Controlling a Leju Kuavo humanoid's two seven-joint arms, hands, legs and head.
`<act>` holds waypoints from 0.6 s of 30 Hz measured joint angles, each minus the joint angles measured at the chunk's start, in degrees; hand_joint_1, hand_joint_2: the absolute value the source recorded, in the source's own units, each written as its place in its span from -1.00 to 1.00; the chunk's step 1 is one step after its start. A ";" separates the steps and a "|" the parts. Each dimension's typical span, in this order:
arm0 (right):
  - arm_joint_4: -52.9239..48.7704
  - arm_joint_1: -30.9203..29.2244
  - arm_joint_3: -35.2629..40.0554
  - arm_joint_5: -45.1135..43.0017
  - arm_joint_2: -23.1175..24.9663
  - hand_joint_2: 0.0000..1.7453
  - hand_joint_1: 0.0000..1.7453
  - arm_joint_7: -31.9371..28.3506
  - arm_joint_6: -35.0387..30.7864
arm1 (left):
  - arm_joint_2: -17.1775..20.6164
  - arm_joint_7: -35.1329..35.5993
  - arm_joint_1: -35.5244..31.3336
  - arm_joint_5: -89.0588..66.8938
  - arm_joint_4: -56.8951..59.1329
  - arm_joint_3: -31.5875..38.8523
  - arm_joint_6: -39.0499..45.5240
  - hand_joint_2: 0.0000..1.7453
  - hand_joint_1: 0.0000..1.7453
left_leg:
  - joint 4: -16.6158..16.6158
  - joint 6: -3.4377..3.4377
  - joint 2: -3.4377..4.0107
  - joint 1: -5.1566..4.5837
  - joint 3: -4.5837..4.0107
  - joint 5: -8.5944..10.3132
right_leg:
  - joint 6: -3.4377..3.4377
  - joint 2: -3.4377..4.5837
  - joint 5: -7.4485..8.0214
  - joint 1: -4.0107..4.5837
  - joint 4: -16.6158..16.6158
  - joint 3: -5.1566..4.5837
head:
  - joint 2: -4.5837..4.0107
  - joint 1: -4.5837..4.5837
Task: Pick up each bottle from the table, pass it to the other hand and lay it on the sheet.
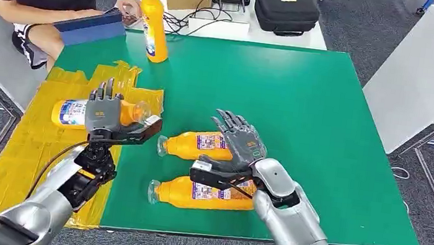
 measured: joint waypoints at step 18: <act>0.04 0.44 -0.07 0.63 -0.20 -1.00 -1.00 0.52 -0.04 | 0.26 -4.53 1.44 0.00 -2.29 3.44 5.81 -1.00 -1.00 | 0.00 0.00 0.00 0.00 0.00 0.00 | 0.00 0.00 0.00 0.00 0.00 0.00 | 0.00 0.00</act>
